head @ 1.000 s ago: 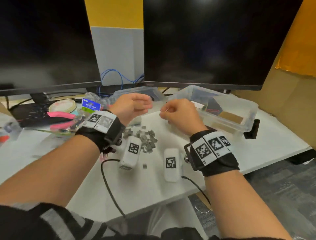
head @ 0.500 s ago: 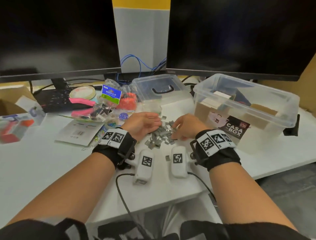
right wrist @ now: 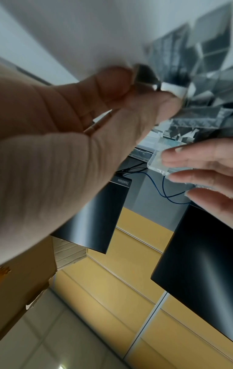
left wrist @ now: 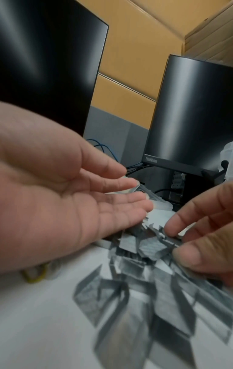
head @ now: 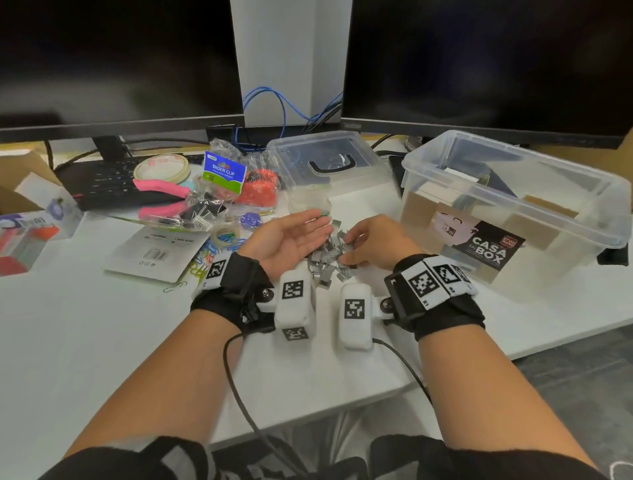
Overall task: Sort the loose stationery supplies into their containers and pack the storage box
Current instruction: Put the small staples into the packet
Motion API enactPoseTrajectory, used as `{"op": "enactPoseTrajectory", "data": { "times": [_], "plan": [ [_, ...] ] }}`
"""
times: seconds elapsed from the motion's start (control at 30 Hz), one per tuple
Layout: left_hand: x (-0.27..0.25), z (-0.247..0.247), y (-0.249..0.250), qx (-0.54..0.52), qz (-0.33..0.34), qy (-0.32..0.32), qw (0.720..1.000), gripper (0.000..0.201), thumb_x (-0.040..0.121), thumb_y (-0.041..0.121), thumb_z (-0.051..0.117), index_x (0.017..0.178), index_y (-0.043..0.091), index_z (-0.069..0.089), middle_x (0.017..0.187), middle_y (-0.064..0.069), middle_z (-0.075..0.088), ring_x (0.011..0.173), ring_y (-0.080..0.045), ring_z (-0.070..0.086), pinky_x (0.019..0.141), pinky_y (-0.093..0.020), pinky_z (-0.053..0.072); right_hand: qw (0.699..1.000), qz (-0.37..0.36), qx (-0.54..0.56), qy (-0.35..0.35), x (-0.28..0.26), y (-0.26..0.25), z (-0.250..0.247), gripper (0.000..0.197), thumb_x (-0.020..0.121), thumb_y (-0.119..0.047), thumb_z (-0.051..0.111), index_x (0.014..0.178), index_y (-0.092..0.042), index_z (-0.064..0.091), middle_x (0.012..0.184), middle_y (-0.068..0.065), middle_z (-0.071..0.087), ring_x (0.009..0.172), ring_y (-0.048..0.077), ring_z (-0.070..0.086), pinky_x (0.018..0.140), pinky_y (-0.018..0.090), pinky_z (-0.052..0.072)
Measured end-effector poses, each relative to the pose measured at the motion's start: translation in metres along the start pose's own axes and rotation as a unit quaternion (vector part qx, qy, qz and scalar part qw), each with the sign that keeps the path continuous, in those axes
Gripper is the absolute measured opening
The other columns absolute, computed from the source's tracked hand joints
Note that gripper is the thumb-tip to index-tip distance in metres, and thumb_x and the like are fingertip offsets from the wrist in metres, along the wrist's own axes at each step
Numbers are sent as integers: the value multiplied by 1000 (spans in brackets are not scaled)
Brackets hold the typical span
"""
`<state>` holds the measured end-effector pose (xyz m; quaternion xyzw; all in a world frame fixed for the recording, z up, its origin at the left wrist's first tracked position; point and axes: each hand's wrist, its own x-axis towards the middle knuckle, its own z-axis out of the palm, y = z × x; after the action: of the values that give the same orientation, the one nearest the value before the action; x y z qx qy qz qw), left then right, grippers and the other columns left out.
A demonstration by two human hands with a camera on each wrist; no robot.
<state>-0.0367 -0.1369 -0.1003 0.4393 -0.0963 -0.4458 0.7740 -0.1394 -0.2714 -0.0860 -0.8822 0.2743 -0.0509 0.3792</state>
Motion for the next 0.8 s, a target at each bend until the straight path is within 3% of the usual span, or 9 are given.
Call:
{"op": "enactPoseTrajectory", "data": {
  "times": [0.07, 0.2, 0.3, 0.4, 0.53, 0.6, 0.73, 0.8],
  "plan": [
    [1, 0, 0, 3, -3, -13, 1000, 21, 96, 7, 44, 106, 1, 61, 107, -16, 67, 98, -26, 66, 90, -32, 52, 1000, 12, 13, 9, 1, 0, 2, 33, 70, -9, 81, 99, -7, 66, 78, 0, 58, 70, 17, 60, 80, 32, 56],
    [1, 2, -1, 13, -14, -24, 1000, 23, 97, 7, 42, 110, 0, 59, 107, -16, 66, 92, -25, 67, 84, -30, 53, 997, 32, 74, 18, 1, 1, 3, 23, 75, 1, 74, 94, -6, 65, 70, 2, 56, 55, 12, 57, 61, 20, 55],
    [2, 2, 0, 6, -15, -21, 1000, 22, 97, 7, 42, 108, -1, 60, 106, -16, 66, 90, -25, 68, 83, -30, 54, 995, 28, 91, 21, 1, 1, 3, 13, 75, 2, 74, 84, -4, 66, 63, 3, 56, 56, 15, 57, 65, 25, 56],
    [4, 2, 1, 4, -17, -18, 1000, 23, 98, 13, 42, 106, 0, 59, 106, -16, 65, 93, -25, 66, 84, -30, 53, 989, -3, 134, 57, 2, 2, 3, 13, 76, 1, 73, 73, -9, 65, 62, 5, 59, 57, 18, 56, 61, 25, 54],
    [5, 2, 2, 8, -26, -25, 999, 32, 98, 26, 42, 111, 1, 58, 104, -15, 66, 90, -24, 68, 85, -31, 53, 974, -76, 188, 105, 3, -7, 6, 16, 78, -2, 73, 74, -16, 66, 65, 1, 61, 56, 10, 56, 56, 17, 48],
    [4, 1, 2, -4, -33, -38, 999, 40, 98, 30, 41, 117, -1, 56, 106, -16, 67, 90, -23, 69, 84, -32, 54, 971, -104, 189, 101, 4, -15, 10, 15, 78, -3, 72, 78, -18, 67, 67, -1, 61, 61, 12, 58, 58, 17, 47],
    [4, 2, 1, -30, -39, -46, 998, 47, 100, 32, 37, 118, -8, 54, 114, -18, 63, 96, -26, 64, 88, -36, 53, 971, -129, 182, 81, 5, -21, 18, 21, 79, -4, 70, 94, -17, 69, 86, 4, 69, 83, 19, 66, 78, 29, 53],
    [4, 2, 1, -49, -36, -36, 998, 43, 100, 28, 38, 115, -10, 53, 110, -19, 64, 92, -26, 66, 85, -35, 54, 967, -120, 195, 114, 4, -18, 18, 21, 80, -3, 67, 93, -19, 69, 86, 4, 70, 82, 18, 66, 75, 27, 52]
  ]
}}
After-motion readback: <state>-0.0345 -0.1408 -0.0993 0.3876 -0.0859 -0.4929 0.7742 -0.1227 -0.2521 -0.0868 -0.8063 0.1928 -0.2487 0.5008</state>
